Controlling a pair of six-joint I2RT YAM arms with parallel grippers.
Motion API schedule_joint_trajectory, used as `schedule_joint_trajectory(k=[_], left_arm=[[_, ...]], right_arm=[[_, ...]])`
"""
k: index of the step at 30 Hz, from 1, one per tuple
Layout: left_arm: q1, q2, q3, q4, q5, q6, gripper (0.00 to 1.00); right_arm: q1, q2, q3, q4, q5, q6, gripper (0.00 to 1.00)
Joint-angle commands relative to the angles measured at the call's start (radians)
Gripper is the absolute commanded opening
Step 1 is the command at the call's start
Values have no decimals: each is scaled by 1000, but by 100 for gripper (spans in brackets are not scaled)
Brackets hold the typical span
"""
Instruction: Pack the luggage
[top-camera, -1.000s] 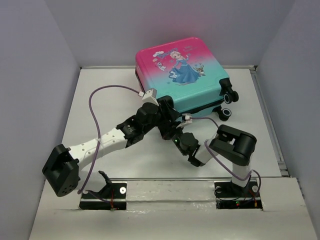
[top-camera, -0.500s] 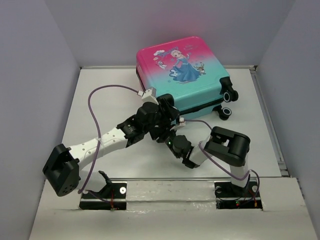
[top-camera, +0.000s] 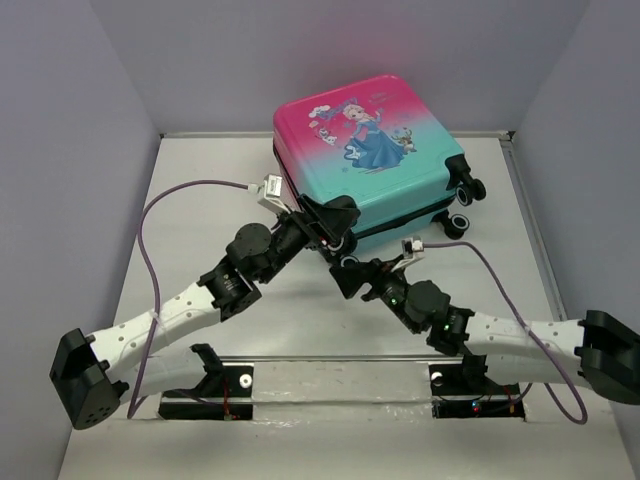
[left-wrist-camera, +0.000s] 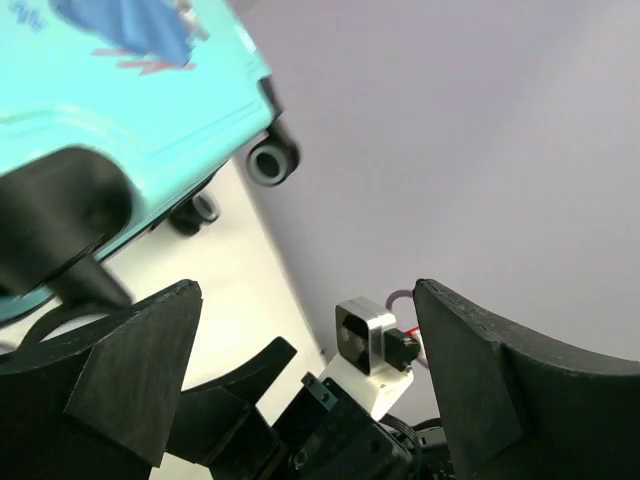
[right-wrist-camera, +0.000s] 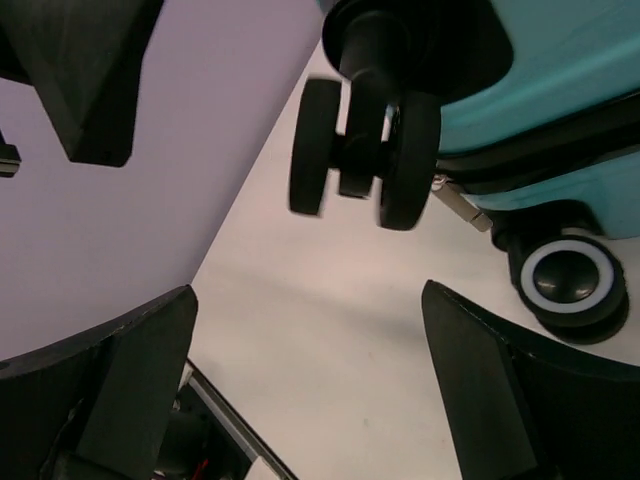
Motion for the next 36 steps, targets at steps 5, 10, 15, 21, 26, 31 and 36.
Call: schedule_joint_trajectory(k=[5,10,15,21,26,31,36], left_arm=[[40,-5,-33,174,62,-37,99],[49,-67,-76,125,32,14,99],[52,-141,-150,33,35,54,98],[51,-303,-326,-128,-46,49,82],[51,-321,-431,-128,-46,51,63],[49,-166,-415,-85,-28,129,60],[32,-55,-353,-33,-66,202,59]], right_arm=[[-127,-89,170,-385,-111,-138,100],[-191,-32,262,-426,-187,-176,100],[-257,42,340,-458,-239,-184,100],[-279,143,417,-486,-248,-229,100],[-279,209,501,-601,-216,-269,94],[-279,240,563,-710,-143,-319,79],[-279,262,638,-866,-58,-388,37]])
